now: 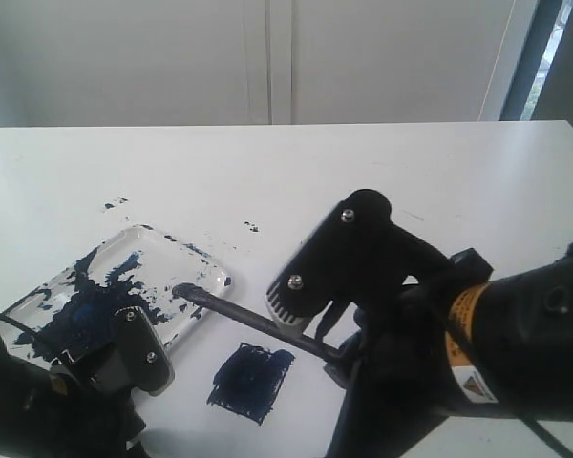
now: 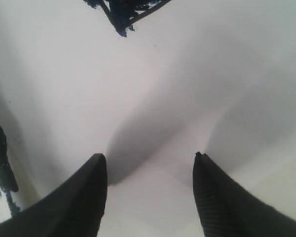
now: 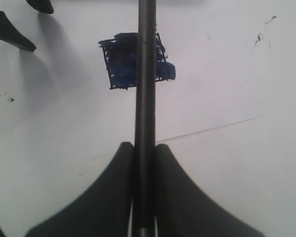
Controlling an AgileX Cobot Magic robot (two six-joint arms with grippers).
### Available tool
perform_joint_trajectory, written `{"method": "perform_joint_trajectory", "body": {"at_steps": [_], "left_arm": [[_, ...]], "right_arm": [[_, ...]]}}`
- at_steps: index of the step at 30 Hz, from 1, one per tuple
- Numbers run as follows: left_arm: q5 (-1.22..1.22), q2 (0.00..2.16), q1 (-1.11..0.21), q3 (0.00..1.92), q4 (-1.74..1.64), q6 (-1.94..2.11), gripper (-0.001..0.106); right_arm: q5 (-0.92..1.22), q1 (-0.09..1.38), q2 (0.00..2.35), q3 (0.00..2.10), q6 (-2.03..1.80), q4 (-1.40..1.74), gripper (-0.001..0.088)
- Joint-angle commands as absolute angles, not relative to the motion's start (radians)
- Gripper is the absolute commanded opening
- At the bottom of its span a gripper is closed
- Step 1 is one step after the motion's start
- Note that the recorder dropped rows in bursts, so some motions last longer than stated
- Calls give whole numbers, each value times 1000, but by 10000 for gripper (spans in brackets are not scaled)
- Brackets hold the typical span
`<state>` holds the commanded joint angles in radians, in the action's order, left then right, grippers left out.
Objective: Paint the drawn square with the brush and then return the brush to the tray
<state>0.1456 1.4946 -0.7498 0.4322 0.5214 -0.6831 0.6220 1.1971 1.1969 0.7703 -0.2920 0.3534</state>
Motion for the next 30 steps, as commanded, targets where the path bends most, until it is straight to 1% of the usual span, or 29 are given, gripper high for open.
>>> {"method": "perform_joint_trajectory", "body": {"at_steps": [10,20,27,30], "left_arm": [[148,1495,-750,432,521,-683,579],[134,1495,-750,432,521,-683,579],[133,1495,-750,432,521,-683,579],[133,1495,-750,432,521,-683,579]], "right_arm": [[417,1197,1383,824,-292,369,0],[315,1197,1536,883,-292,350,0],[305,1197,1600,887,-292,310,0],[268,1197,1617,887,-292,304,0]]}}
